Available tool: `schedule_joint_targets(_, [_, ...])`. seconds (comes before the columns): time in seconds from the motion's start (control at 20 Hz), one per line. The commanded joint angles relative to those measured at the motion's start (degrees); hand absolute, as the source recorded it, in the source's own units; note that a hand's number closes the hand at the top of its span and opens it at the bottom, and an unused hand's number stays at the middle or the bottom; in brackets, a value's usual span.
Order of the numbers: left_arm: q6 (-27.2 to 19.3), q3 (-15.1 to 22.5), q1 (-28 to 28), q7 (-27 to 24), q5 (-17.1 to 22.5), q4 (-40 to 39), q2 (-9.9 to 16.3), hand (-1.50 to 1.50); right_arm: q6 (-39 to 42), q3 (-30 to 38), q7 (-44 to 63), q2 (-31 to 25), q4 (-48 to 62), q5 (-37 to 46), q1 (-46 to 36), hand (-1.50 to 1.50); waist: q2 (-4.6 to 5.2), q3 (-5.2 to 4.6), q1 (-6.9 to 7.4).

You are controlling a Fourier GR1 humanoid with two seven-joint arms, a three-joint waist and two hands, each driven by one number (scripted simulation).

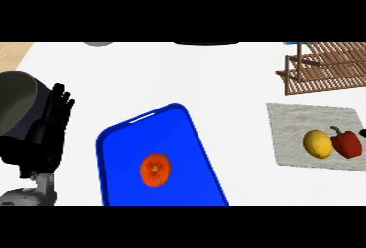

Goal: Pick the lemon from the placemat and place it in the tiered shelf

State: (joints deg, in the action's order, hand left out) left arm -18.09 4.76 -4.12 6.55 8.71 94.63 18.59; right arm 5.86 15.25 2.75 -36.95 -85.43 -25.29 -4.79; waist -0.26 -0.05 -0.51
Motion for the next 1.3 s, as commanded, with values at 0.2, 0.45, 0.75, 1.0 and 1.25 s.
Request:
schedule_joint_targets(0.2, [1.23,-0.79,-0.31,0.59,0.55,0.11,0.57,0.0,7.68,-7.12,15.53,-16.29,-11.74,8.55,1.52,-1.5,0.01,-0.19,0.25])
schedule_joint_targets(0.45, [1.41,0.13,-1.09,0.2,0.51,0.29,-0.78,0.0,8.05,-13.22,26.2,-23.5,-14.04,18.45,-2.39,-1.5,0.51,-0.15,1.84])
schedule_joint_targets(0.75, [2.7,-1.14,-3.81,0.59,0.35,-2.24,-0.43,0.0,5.73,-24.63,46.56,-17.52,-19.48,23.94,-11.23,-1.5,0.47,-0.07,1.92])
schedule_joint_targets(1.0, [1.28,0.57,0.24,3.25,-1.87,2.76,-1.65,0.0,9.73,-28.79,47.35,-14.59,-14.05,32.01,-14.03,-1.5,0.33,0.03,1.69])
schedule_joint_targets(1.25, [2.25,-1.23,0.57,1.14,-1.4,1.82,-1.93,0.0,13.44,-30.94,49.09,-15.33,-12.36,37.11,-11.22,-1.5,0.26,0.04,0.93])
